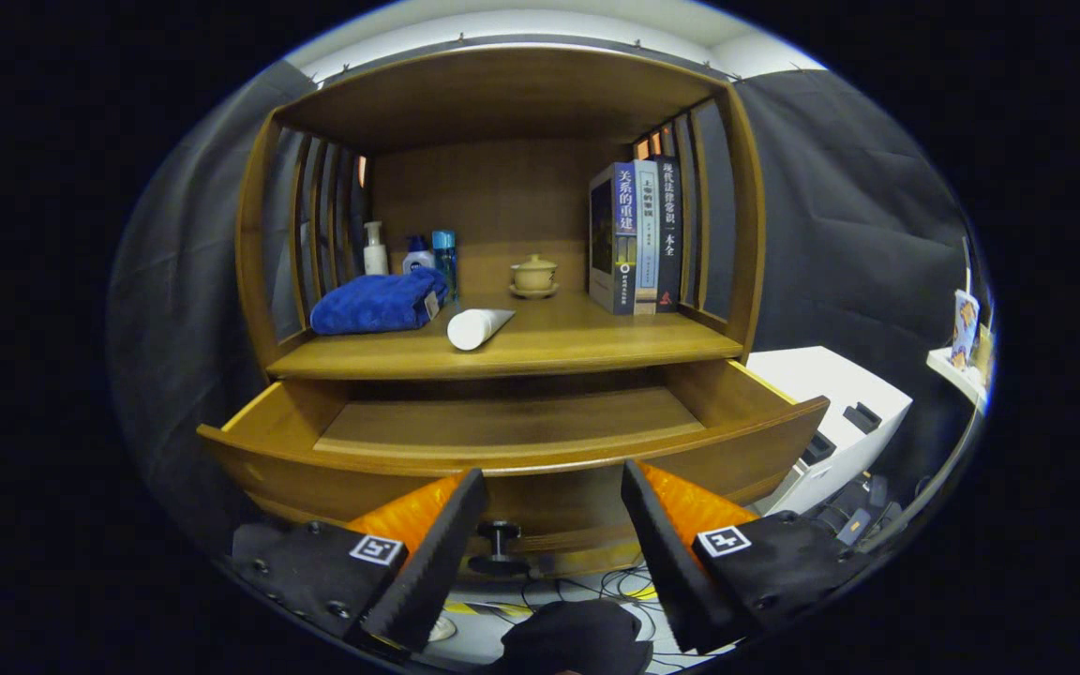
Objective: Pull open the drawer, take out the items inside it, and place them on the countertop above the cabinet.
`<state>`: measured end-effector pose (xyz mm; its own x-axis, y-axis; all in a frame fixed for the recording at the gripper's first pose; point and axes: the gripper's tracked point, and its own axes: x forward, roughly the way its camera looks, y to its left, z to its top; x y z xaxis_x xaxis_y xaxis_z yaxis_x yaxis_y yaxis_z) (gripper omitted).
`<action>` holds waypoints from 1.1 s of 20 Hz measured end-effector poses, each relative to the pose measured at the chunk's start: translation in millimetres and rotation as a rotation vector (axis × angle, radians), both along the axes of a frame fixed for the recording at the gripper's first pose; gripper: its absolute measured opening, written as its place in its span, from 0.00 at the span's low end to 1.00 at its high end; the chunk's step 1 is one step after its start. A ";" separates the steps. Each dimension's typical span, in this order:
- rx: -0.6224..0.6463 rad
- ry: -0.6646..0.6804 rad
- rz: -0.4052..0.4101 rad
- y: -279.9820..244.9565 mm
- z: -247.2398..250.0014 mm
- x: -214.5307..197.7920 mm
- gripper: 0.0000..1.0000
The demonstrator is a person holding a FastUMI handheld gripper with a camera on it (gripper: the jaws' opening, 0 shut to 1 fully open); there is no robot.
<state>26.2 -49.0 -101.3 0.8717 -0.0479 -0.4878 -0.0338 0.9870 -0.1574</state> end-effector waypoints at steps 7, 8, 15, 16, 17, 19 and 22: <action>0.013 0.012 0.014 4.3 -8.4 48.0 0.98; 0.015 0.011 0.011 5.1 -9.7 54.9 0.98; -0.002 0.004 0.007 12.8 -18.4 105.3 0.98; 0.002 0.003 0.012 16.7 -17.8 104.8 0.98; 0.003 0.002 0.018 14.3 -17.0 107.8 0.99; 0.007 0.008 0.002 12.1 -16.8 105.3 0.95; 0.049 -0.018 -0.020 18.0 2.5 110.7 0.98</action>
<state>137.0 -31.1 -98.8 0.8794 -0.0416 -0.4742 -0.0118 0.9939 -0.1093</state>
